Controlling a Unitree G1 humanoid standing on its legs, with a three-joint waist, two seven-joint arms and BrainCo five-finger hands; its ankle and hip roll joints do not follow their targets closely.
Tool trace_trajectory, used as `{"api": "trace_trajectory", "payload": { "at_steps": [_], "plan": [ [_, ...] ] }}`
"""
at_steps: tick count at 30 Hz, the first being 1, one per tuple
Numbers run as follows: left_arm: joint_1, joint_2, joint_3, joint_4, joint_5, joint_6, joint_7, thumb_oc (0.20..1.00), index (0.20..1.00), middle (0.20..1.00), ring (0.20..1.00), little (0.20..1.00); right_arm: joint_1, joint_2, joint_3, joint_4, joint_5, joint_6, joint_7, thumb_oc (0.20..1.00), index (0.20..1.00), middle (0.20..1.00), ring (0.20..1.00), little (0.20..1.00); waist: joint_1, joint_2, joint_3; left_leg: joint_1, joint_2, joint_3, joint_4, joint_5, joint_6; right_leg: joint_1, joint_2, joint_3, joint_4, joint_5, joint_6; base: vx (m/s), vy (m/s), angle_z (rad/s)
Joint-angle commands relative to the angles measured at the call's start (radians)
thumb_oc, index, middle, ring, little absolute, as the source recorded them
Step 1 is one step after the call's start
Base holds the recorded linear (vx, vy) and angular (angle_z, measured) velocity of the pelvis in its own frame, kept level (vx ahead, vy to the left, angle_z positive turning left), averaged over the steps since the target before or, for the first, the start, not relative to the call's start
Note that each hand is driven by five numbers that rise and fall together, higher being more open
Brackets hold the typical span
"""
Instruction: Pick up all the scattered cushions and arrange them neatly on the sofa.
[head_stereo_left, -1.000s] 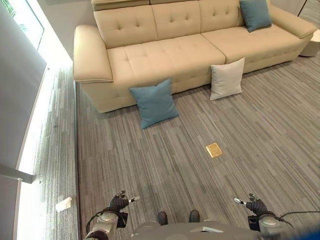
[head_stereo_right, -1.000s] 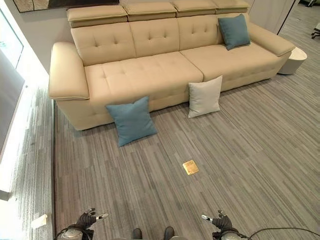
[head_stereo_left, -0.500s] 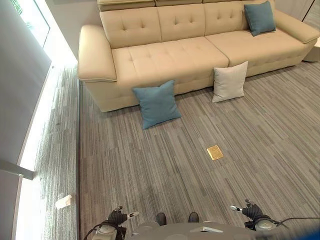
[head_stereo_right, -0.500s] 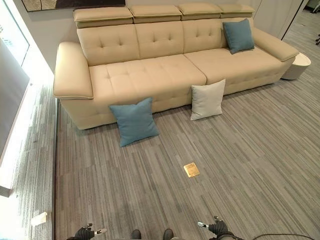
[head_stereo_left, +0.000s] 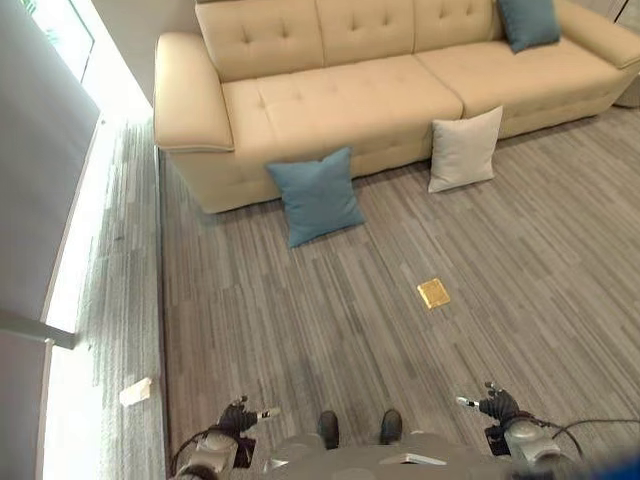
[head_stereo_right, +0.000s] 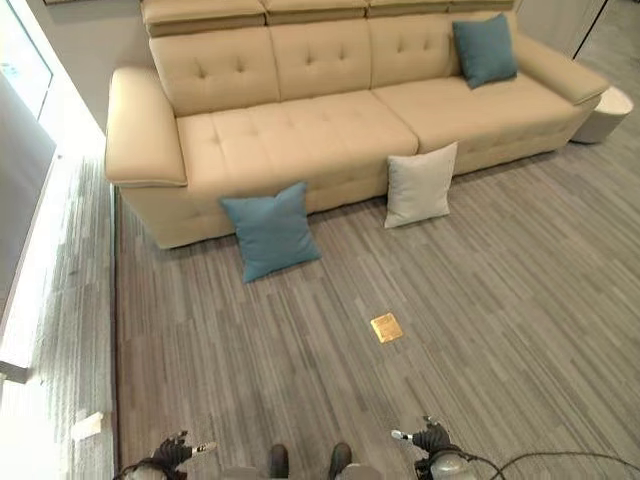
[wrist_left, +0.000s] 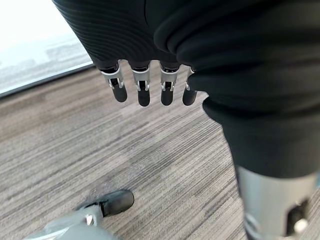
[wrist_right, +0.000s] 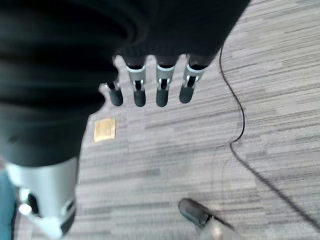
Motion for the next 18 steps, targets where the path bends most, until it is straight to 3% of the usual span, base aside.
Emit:
{"api": "trace_trajectory", "payload": {
  "at_steps": [1,4,6,8,9,10,12,15,17,18],
  "plan": [
    [-0.007,0.01,-0.013,0.027,0.02,-0.013,0.026,1.0,1.0,1.0,1.0,1.0,-0.018,-0.02,0.023,-0.013,-0.014,-0.012,-0.017,1.0,1.0,1.0,1.0,1.0,0.007,-0.012,-0.012,-0.004,-0.003,-0.027,0.073,-0.097,-0.024,0.009,-0.063,0.039,0.045,0.005,0.065,0.14,-0.017,0.18],
    [-0.01,0.009,-0.016,0.022,0.006,-0.017,0.024,1.0,1.0,1.0,1.0,1.0,-0.017,-0.024,0.036,-0.03,-0.008,-0.017,-0.019,1.0,1.0,1.0,1.0,1.0,-0.012,-0.017,0.0,0.016,-0.009,-0.064,0.078,-0.115,-0.024,-0.054,0.004,0.075,-0.019,0.007,0.044,0.17,-0.082,0.2],
    [-0.006,0.008,-0.007,0.021,-0.005,-0.021,0.025,1.0,1.0,1.0,1.0,1.0,-0.004,-0.026,0.03,-0.038,-0.002,-0.022,-0.019,1.0,1.0,1.0,1.0,1.0,-0.017,-0.023,0.003,0.025,-0.013,-0.089,0.091,-0.125,-0.033,-0.048,0.02,0.094,-0.033,0.003,0.042,0.17,-0.15,0.57],
    [-0.008,-0.002,0.013,0.026,-0.046,-0.029,0.034,1.0,1.0,1.0,1.0,1.0,0.013,-0.025,0.019,-0.054,0.015,-0.036,-0.025,1.0,1.0,1.0,1.0,1.0,-0.015,-0.039,-0.002,0.02,-0.013,-0.114,0.115,-0.135,-0.056,-0.007,0.034,0.102,-0.08,-0.002,0.026,0.22,-0.297,1.28],
    [-0.013,-0.011,0.007,0.021,-0.056,-0.029,0.032,1.0,1.0,1.0,1.0,1.0,0.028,-0.026,0.008,-0.063,0.033,-0.046,-0.025,1.0,1.0,1.0,1.0,1.0,-0.022,-0.054,-0.007,-0.002,0.005,-0.12,0.163,-0.145,-0.094,0.035,0.038,0.078,-0.121,-0.012,0.004,0.23,-0.405,1.54],
    [-0.022,-0.014,-0.008,0.01,-0.058,-0.029,0.027,1.0,1.0,1.0,1.0,1.0,0.034,-0.03,0.005,-0.061,0.041,-0.051,-0.024,1.0,1.0,1.0,1.0,1.0,-0.028,-0.068,0.008,-0.062,0.026,-0.088,0.282,-0.125,-0.121,0.073,0.036,0.051,-0.155,-0.017,-0.015,0.2,-0.385,1.61],
    [-0.035,-0.015,-0.017,0.0,-0.068,-0.028,0.03,1.0,1.0,1.0,1.0,1.0,0.036,-0.029,0.006,-0.051,0.049,-0.043,-0.024,1.0,1.0,1.0,1.0,1.0,-0.031,-0.086,0.022,-0.137,0.061,-0.004,0.375,-0.101,-0.124,0.106,0.024,0.017,-0.179,-0.024,-0.029,0.09,-0.178,1.14],
    [-0.038,-0.012,-0.028,0.001,-0.052,-0.021,0.029,1.0,1.0,1.0,1.0,1.0,0.044,-0.027,0.009,-0.036,0.05,-0.038,-0.023,1.0,1.0,1.0,1.0,1.0,-0.026,-0.092,0.015,-0.184,0.069,0.046,0.324,-0.101,-0.108,0.129,0.02,-0.002,-0.191,-0.039,-0.026,0.16,-0.034,0.46],
    [-0.028,-0.007,-0.029,0.011,-0.028,-0.016,0.028,1.0,1.0,1.0,1.0,1.0,0.05,-0.021,0.009,-0.019,0.047,-0.029,-0.025,1.0,1.0,1.0,1.0,1.0,-0.016,-0.087,0.002,-0.245,0.082,0.094,0.25,-0.023,-0.114,0.171,0.036,-0.004,-0.195,-0.072,-0.025,0.27,0.038,0.04],
    [-0.025,-0.006,-0.03,0.01,-0.028,-0.017,0.028,1.0,1.0,1.0,1.0,1.0,0.05,-0.019,0.011,-0.016,0.046,-0.027,-0.026,1.0,1.0,1.0,1.0,1.0,-0.011,-0.089,0.004,-0.265,0.086,0.1,0.261,-0.014,-0.117,0.178,0.036,0.0,-0.193,-0.077,-0.025,0.25,0.067,0.13]
  ]
}}
